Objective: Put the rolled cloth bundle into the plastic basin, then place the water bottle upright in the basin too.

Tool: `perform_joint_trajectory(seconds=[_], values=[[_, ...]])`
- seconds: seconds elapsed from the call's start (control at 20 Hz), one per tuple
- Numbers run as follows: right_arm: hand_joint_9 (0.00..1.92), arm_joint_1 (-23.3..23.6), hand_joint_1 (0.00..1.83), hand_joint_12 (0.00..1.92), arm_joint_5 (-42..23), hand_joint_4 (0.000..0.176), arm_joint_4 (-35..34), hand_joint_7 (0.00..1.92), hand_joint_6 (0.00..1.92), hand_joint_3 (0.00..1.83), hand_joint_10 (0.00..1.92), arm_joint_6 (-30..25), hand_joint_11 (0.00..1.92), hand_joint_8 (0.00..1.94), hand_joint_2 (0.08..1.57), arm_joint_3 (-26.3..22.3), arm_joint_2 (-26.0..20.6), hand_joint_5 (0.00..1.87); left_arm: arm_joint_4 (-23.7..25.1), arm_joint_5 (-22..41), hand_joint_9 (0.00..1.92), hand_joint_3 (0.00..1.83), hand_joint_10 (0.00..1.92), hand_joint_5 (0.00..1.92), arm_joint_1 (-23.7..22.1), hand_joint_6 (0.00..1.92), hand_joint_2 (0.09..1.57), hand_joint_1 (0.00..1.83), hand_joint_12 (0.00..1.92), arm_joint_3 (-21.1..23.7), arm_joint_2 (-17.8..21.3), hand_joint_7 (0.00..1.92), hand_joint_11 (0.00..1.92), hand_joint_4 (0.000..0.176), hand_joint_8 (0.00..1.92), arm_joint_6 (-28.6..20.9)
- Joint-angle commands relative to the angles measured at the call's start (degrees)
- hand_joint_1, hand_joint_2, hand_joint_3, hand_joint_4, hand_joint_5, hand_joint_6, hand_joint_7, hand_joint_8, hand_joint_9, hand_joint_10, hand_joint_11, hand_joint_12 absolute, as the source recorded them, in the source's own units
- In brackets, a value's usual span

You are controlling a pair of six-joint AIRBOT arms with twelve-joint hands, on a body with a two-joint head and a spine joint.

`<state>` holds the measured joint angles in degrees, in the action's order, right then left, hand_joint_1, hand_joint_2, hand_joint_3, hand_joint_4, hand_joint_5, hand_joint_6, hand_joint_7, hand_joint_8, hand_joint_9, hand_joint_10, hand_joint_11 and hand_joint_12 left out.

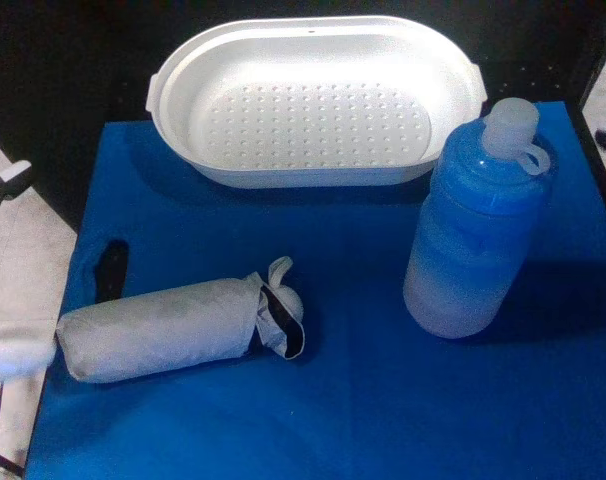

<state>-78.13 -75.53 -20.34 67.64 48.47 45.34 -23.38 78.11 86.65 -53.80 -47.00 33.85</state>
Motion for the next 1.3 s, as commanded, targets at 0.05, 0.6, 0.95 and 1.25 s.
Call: perform_joint_trajectory(seconds=[0.05, 0.6, 0.95, 1.25], values=[[0.12, 0.5, 0.18, 0.62, -6.7, 0.151, 0.0, 0.15, 0.00, 0.00, 0.00, -0.4, 0.00, 0.00, 1.29, 0.2, 0.0, 0.25, -0.3, 8.5, 0.00, 0.00, 0.00, 0.00, -0.7, 0.00, 0.93, 0.24, 0.00, -0.1, 0.1, 0.00, 0.00, 0.176, 0.00, -0.5], [0.16, 0.5, 0.22, 0.59, -6.7, 0.085, 0.0, 0.15, 0.00, 0.00, 0.00, -0.4, 0.00, 0.00, 1.34, 0.3, -0.1, 0.28, 15.0, 3.3, 0.00, 0.00, 0.00, 0.12, -11.2, 0.01, 0.76, 0.52, 0.00, 0.4, 3.8, 0.03, 0.00, 0.176, 0.01, 1.1], [0.09, 0.5, 0.22, 0.30, -6.7, 0.062, -0.1, 0.14, 0.00, 0.00, 0.00, -0.4, 0.00, 0.00, 1.37, 0.7, 0.1, 0.27, 33.0, -22.3, 0.16, 0.00, 0.03, 0.25, -29.8, 0.01, 0.82, 0.90, 0.09, -5.0, 1.7, 0.16, 0.32, 0.176, 0.02, 0.7], [0.08, 0.5, 0.21, 0.30, -6.7, 0.071, 0.0, 0.12, 0.00, 0.00, 0.00, -0.4, 0.00, 0.00, 1.37, 0.9, 0.3, 0.26, 47.8, -35.6, 0.18, 0.00, 0.00, 0.21, -36.9, 0.00, 0.93, 0.91, 0.91, -8.0, -2.1, 0.14, 0.06, 0.176, 0.00, -6.2]])
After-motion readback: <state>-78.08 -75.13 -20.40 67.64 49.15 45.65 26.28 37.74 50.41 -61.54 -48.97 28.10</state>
